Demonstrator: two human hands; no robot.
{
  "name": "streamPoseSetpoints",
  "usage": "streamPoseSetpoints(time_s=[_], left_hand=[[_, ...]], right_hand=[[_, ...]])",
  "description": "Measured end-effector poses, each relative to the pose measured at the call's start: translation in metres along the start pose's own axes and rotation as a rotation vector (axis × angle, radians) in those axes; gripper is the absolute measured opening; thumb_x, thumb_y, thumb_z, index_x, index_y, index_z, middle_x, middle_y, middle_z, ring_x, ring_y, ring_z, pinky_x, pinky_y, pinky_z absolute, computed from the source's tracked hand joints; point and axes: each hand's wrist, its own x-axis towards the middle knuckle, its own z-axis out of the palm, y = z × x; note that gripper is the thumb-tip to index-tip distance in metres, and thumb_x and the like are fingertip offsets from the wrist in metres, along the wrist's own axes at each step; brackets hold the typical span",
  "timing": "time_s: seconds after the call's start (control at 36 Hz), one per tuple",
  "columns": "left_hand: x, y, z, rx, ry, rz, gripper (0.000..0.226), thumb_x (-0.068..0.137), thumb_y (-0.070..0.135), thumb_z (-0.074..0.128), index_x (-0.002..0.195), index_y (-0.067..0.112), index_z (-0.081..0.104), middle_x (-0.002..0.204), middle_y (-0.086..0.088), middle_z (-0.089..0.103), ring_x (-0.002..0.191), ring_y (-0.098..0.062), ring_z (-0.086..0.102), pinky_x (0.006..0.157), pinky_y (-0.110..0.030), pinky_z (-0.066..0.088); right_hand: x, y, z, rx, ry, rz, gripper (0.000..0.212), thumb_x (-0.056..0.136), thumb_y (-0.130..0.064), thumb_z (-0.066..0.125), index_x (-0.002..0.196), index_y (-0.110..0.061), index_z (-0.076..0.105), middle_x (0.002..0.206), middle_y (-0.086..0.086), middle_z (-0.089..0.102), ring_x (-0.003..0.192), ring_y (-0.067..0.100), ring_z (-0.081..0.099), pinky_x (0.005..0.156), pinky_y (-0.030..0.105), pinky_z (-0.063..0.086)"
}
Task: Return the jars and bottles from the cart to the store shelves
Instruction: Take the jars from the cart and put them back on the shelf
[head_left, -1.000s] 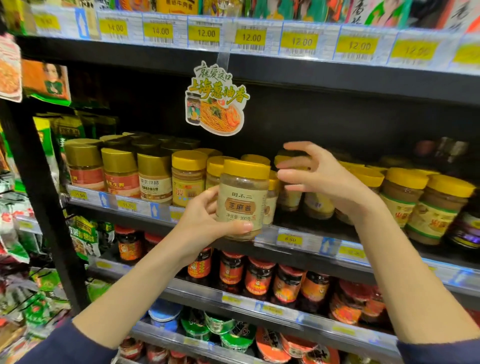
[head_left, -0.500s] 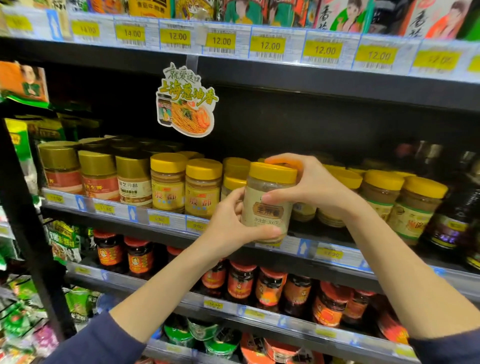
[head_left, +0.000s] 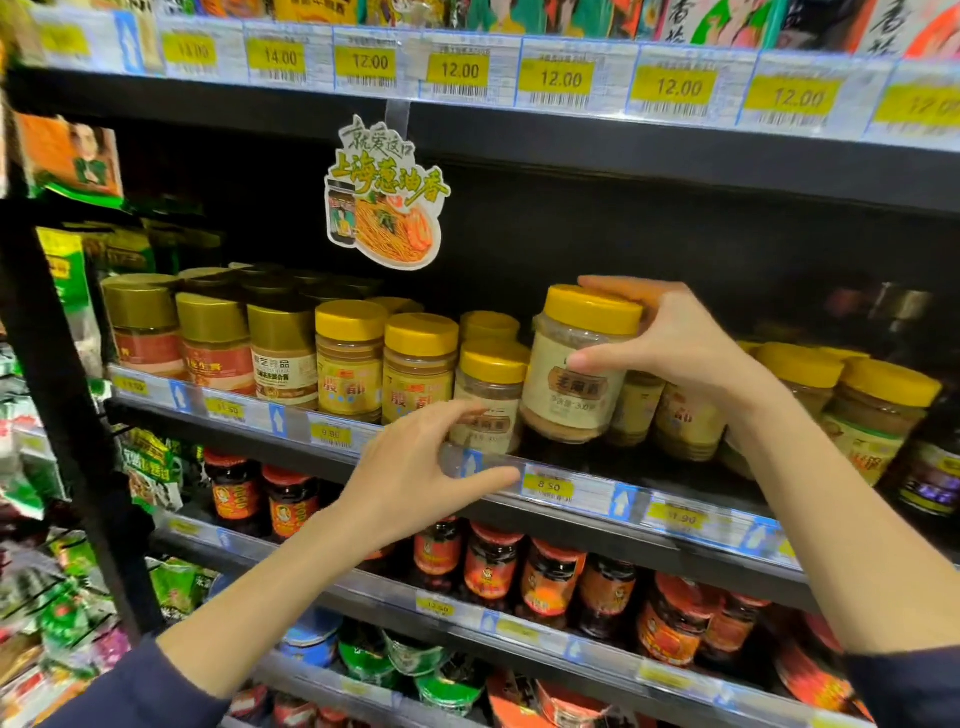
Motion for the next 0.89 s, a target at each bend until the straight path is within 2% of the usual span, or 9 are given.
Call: streamPoseSetpoints(time_s=[0.06, 0.11, 0.19, 0.28, 0.33, 0.44, 0.61, 0.81, 0.89], left_hand=[[-0.006, -0.011, -0.002, 0.116, 0.016, 0.008, 0.090, 0.062, 0.087, 0.040, 0.131, 0.031, 0.049, 0.127, 0.014, 0.056, 0.119, -0.004, 0.050, 0.097, -0.026, 0.044], [-0.011, -0.023, -0.004, 0.205, 0.028, 0.011, 0.089, 0.064, 0.087, 0.036, 0.130, 0.029, 0.050, 0.126, 0.012, 0.057, 0.119, -0.008, 0.050, 0.103, -0.030, 0.038], [-0.016, -0.036, -0.004, 0.287, 0.009, 0.040, 0.083, 0.069, 0.079, 0.040, 0.132, 0.027, 0.050, 0.131, 0.010, 0.055, 0.126, -0.010, 0.047, 0.113, -0.031, 0.015], [-0.018, -0.043, -0.002, 0.257, 0.013, 0.043, 0.079, 0.070, 0.076, 0.041, 0.132, 0.028, 0.049, 0.134, 0.013, 0.051, 0.129, -0.006, 0.041, 0.114, -0.029, 0.004], [-0.018, -0.045, 0.001, 0.216, 0.032, 0.039, 0.076, 0.070, 0.074, 0.042, 0.130, 0.028, 0.051, 0.132, 0.014, 0.052, 0.128, -0.005, 0.041, 0.114, -0.029, 0.003], [-0.017, -0.049, 0.003, 0.157, 0.059, 0.051, 0.071, 0.071, 0.071, 0.045, 0.127, 0.028, 0.053, 0.126, 0.016, 0.054, 0.121, 0.003, 0.040, 0.114, -0.030, 0.004], [-0.017, -0.053, 0.004, 0.119, 0.070, 0.072, 0.069, 0.072, 0.069, 0.047, 0.127, 0.029, 0.053, 0.121, 0.024, 0.046, 0.120, 0.006, 0.037, 0.116, -0.032, 0.002], [-0.017, -0.053, 0.005, 0.082, 0.097, 0.084, 0.067, 0.072, 0.067, 0.047, 0.126, 0.028, 0.054, 0.120, 0.024, 0.047, 0.119, 0.009, 0.035, 0.115, -0.030, 0.001], [-0.017, -0.054, 0.006, 0.066, 0.100, 0.087, 0.065, 0.072, 0.065, 0.050, 0.125, 0.028, 0.055, 0.120, 0.023, 0.048, 0.119, 0.008, 0.037, 0.115, -0.031, 0.002]], right_hand=[[0.000, 0.008, 0.001, 0.005, 0.008, 0.030, 0.101, 0.041, -0.051, 0.077, 0.134, -0.026, 0.049, 0.127, -0.005, 0.056, 0.114, 0.011, 0.055, 0.090, 0.028, 0.049], [0.001, 0.017, 0.005, 0.011, 0.005, 0.052, 0.101, 0.041, -0.050, 0.078, 0.135, -0.025, 0.049, 0.129, -0.005, 0.055, 0.114, 0.010, 0.054, 0.087, 0.024, 0.049], [0.000, 0.031, 0.011, 0.017, -0.005, 0.086, 0.097, 0.046, -0.041, 0.081, 0.136, -0.026, 0.048, 0.129, -0.006, 0.052, 0.113, 0.009, 0.052, 0.080, 0.016, 0.046], [0.000, 0.043, 0.015, 0.029, -0.022, 0.118, 0.096, 0.049, -0.034, 0.084, 0.137, -0.027, 0.045, 0.129, -0.006, 0.050, 0.115, 0.011, 0.051, 0.082, 0.019, 0.046], [-0.001, 0.050, 0.017, 0.026, -0.028, 0.137, 0.097, 0.050, -0.031, 0.085, 0.138, -0.026, 0.044, 0.132, -0.005, 0.050, 0.117, 0.012, 0.050, 0.089, 0.026, 0.047], [-0.003, 0.061, 0.023, 0.040, -0.034, 0.172, 0.109, 0.039, -0.043, 0.085, 0.138, -0.025, 0.044, 0.136, -0.002, 0.052, 0.122, 0.015, 0.051, 0.102, 0.038, 0.046], [-0.001, 0.066, 0.030, 0.027, -0.043, 0.151, 0.105, 0.042, -0.040, 0.083, 0.138, -0.025, 0.044, 0.138, -0.001, 0.050, 0.124, 0.015, 0.049, 0.100, 0.032, 0.045], [-0.003, 0.067, 0.032, -0.017, -0.060, 0.132, 0.101, 0.047, -0.039, 0.082, 0.140, -0.028, 0.041, 0.142, -0.002, 0.045, 0.127, 0.016, 0.046, 0.098, 0.029, 0.042], [-0.002, 0.068, 0.034, -0.041, -0.045, 0.124, 0.098, 0.053, -0.031, 0.085, 0.140, -0.027, 0.040, 0.142, 0.000, 0.045, 0.127, 0.017, 0.046, 0.096, 0.027, 0.042]])
